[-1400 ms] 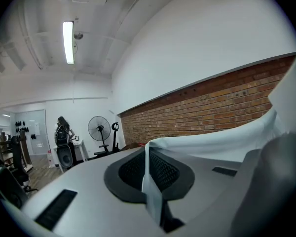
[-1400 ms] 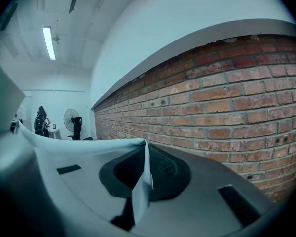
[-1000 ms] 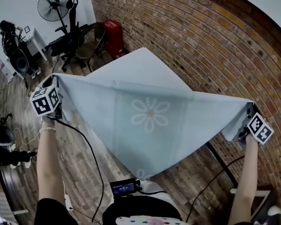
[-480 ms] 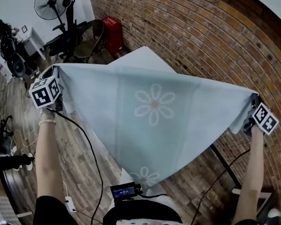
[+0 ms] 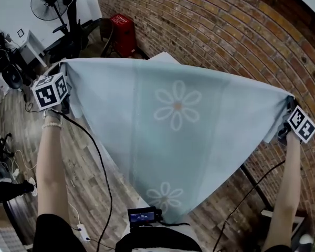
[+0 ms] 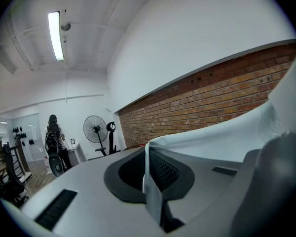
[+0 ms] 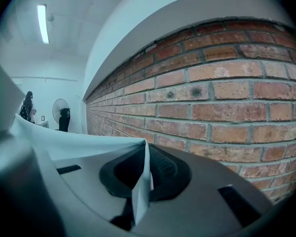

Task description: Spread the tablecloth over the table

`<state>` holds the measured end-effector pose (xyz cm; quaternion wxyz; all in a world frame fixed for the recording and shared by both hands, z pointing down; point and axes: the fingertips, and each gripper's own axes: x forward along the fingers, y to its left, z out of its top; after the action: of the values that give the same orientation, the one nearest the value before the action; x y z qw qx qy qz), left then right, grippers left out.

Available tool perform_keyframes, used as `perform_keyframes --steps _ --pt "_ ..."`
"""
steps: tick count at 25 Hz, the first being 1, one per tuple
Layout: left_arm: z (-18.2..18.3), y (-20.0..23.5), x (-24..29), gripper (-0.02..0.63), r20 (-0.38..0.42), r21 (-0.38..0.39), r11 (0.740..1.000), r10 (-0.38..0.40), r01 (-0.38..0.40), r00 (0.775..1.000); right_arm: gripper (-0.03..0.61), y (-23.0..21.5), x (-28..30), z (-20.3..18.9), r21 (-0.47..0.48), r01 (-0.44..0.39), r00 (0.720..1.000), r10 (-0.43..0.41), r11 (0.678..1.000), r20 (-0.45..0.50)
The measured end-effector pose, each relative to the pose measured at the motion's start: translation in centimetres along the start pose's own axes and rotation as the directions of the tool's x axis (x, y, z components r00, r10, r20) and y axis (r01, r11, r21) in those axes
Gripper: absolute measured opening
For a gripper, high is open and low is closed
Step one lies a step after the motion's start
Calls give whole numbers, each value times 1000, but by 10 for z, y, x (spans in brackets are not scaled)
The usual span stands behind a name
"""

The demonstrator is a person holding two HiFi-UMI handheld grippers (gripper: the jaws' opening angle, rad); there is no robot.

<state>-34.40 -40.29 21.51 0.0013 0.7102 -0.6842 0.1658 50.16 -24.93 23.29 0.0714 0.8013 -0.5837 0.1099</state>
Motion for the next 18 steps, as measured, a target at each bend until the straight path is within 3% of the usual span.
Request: perform_keyframes --steps 9,18 --pt "-59 -23 77 14 -115 44 997 -59 65 992 35 13 51 -45 -87 52 993 -61 995 -104" --pt "-131 -58 134 14 -252 99 985 -116 145 961 35 18 96 -119 -172 99 966 -136 980 -219"
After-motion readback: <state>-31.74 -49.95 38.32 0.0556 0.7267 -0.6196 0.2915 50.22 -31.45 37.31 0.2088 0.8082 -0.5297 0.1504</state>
